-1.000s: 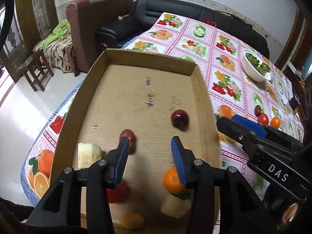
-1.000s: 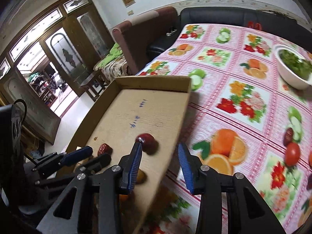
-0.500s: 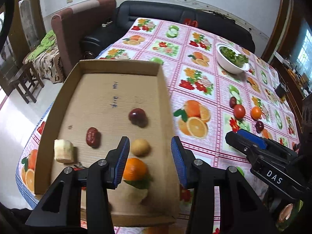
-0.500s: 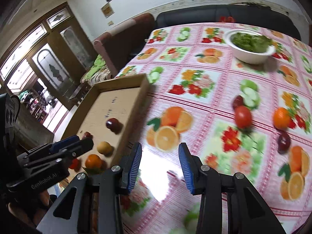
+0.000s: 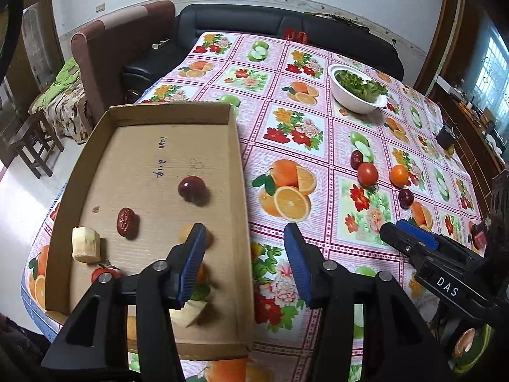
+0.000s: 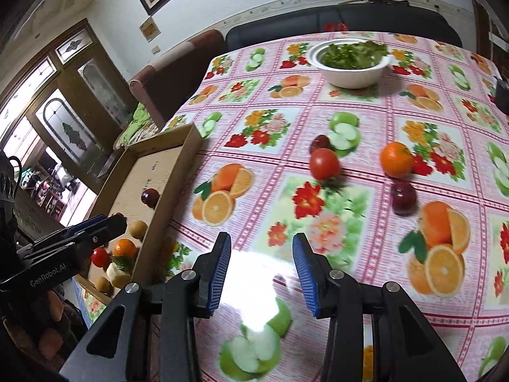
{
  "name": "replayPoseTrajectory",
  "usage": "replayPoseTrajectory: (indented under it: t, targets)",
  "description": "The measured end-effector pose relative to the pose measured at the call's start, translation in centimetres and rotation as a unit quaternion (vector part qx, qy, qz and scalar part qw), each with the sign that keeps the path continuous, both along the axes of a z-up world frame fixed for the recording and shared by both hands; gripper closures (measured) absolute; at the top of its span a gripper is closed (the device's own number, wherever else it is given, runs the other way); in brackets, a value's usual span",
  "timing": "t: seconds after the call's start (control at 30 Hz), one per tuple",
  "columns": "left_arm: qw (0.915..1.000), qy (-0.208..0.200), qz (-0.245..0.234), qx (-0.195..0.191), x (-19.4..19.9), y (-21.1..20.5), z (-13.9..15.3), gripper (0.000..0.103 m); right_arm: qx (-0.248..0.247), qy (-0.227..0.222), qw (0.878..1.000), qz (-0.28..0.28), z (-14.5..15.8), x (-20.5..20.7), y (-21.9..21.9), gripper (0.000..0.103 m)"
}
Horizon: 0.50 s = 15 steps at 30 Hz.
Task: Organize fruits
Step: 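Move both tools back from the box toward the fruit pile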
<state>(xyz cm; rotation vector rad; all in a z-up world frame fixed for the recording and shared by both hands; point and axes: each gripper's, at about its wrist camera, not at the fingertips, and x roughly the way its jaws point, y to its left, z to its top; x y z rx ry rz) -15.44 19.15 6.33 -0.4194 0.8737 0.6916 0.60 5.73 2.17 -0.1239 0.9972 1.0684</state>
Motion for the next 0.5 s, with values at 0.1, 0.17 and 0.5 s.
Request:
replayPoseTrajectory:
  t: [0.1,0.17,0.5]
  targets:
    - [1.0,0.001,-0.007,-0.003,0.6,-0.4,-0.1,0.054,-0.002,0.001,1.0,-0.012,-0.3,0.6,-1.1,0.06]
    - [0.9999,0.001,-0.012,-0.008,1.1,-0.6,-0.3,0.054,-0.004,0.002,1.0,-0.019,-0.4,1.1,-1.6,0.06]
    - [0.9986,0.002,-0.046,-0.025,3.7,-2.5,-0.8,0.054,-0.01,0.003,0.998,-0.056,-0.9,3.2,-4.4,0.06]
